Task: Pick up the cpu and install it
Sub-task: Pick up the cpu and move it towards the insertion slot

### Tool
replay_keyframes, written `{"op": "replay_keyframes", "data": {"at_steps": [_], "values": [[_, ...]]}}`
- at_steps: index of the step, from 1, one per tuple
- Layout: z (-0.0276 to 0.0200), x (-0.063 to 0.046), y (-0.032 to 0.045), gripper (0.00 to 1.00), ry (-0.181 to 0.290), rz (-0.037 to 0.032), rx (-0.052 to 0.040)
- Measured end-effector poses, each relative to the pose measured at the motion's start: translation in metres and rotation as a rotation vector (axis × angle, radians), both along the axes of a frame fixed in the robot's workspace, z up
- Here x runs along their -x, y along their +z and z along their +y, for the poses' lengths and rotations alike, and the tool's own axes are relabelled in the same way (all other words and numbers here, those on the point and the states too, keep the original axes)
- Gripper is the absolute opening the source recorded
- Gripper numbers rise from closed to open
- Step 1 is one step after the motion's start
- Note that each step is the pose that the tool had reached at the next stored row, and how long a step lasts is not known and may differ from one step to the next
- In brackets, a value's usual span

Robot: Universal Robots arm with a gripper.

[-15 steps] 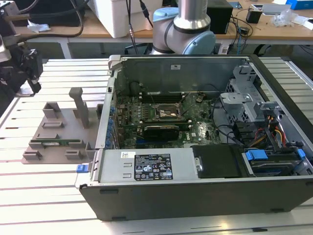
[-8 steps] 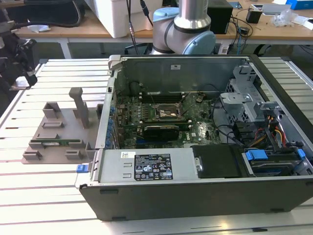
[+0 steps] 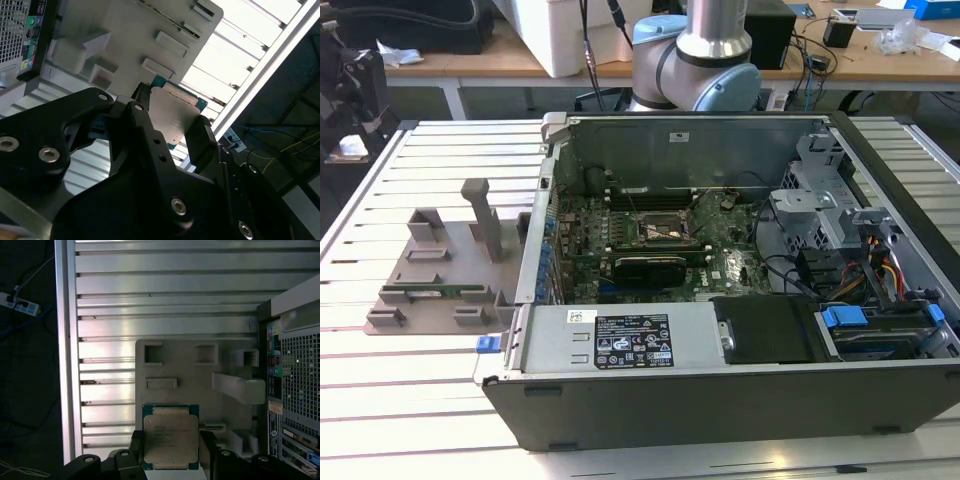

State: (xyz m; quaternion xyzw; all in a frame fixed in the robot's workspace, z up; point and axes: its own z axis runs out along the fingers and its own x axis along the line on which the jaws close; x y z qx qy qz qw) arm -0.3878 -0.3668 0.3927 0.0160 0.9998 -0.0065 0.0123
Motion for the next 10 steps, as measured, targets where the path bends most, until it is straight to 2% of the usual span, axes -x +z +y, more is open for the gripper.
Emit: {"op": "replay_keyframes", "data": {"at_steps": [4,10], "values": [[0.0,0.0,0.0069,0.53,0.0,-0.0002,0.0],[0.0001,-0.0003,0.0077,0.53,0.0,0.0001,0.0]]}}
